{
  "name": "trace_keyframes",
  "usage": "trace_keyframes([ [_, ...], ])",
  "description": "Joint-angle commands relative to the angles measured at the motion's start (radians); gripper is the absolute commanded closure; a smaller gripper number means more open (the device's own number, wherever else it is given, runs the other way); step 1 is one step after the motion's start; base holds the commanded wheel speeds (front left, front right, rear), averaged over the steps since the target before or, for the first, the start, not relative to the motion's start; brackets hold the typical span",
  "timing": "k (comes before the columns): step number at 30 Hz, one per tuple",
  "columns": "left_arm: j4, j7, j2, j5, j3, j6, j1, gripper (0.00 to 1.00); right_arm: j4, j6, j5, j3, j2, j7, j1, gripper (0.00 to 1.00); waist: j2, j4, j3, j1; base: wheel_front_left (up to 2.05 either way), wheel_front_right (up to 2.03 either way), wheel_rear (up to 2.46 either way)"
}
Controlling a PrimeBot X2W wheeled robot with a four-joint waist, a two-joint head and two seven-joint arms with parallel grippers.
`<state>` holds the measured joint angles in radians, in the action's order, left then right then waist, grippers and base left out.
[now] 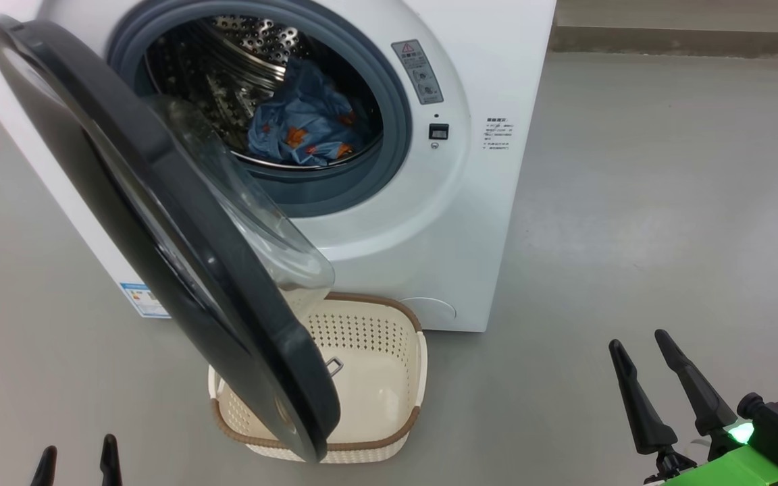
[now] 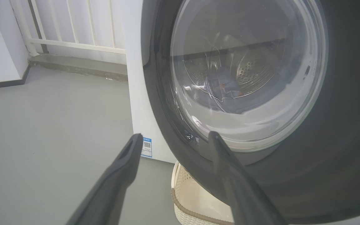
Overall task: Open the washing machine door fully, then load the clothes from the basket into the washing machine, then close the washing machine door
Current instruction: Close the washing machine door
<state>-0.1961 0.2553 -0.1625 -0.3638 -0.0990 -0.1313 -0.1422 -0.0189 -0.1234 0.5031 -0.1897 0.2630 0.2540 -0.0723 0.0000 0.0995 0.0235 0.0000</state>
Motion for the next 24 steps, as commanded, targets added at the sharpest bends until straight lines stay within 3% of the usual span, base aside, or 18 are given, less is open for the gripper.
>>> trace_keyframes([
  [1,0.027,0.006,-0.009,0.017,-0.035,0.001,0.034,0.00,0.028,-0.007,-0.001,-0.019,0.021,0.008,0.023,0.00,0.0000,0.005,0.001,0.0000,0.00,0.00,0.00],
  [3,0.030,0.006,-0.006,0.021,-0.034,0.001,0.034,0.00,0.031,-0.007,-0.002,-0.026,0.023,0.008,0.030,0.00,0.0000,0.013,0.001,0.0000,0.00,0.00,0.00],
  [4,0.032,0.006,-0.004,0.023,-0.034,0.001,0.034,0.00,0.032,-0.007,-0.002,-0.029,0.023,0.008,0.034,0.07,0.0000,0.018,0.001,0.0000,0.00,0.00,0.00],
  [8,0.037,0.006,0.005,0.027,-0.032,0.001,0.032,0.00,0.039,-0.007,-0.005,-0.045,0.027,0.008,0.052,1.00,0.0000,0.040,-0.001,0.0000,0.00,0.00,0.00],
  [24,0.040,0.006,0.035,0.037,-0.016,0.001,0.039,0.00,0.139,-0.007,-0.021,-0.167,0.009,0.008,0.190,1.00,0.0000,0.158,-0.013,0.0000,0.00,0.00,0.00],
])
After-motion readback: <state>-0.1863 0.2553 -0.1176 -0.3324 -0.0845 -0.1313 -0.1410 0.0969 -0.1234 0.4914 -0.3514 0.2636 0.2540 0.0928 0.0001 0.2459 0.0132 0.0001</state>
